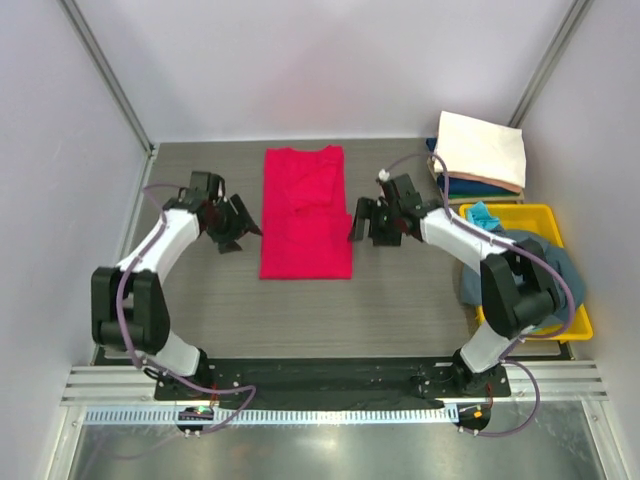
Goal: Fold and stack the t-shirts
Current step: Fold the tshirt
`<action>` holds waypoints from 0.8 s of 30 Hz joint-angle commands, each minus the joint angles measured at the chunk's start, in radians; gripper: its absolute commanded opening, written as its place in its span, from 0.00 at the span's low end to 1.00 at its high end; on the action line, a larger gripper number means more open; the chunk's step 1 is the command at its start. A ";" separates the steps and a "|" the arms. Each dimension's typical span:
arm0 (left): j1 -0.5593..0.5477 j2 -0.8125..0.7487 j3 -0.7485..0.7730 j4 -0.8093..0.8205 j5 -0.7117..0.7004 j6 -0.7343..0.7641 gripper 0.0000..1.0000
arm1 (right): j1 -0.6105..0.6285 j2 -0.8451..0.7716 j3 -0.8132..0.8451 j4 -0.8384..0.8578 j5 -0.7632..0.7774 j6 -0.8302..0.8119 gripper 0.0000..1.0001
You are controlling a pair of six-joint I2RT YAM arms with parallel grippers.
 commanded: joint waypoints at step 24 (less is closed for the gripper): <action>-0.040 -0.124 -0.546 0.521 0.085 -0.105 0.59 | 0.080 0.054 -0.346 0.428 -0.160 0.174 0.28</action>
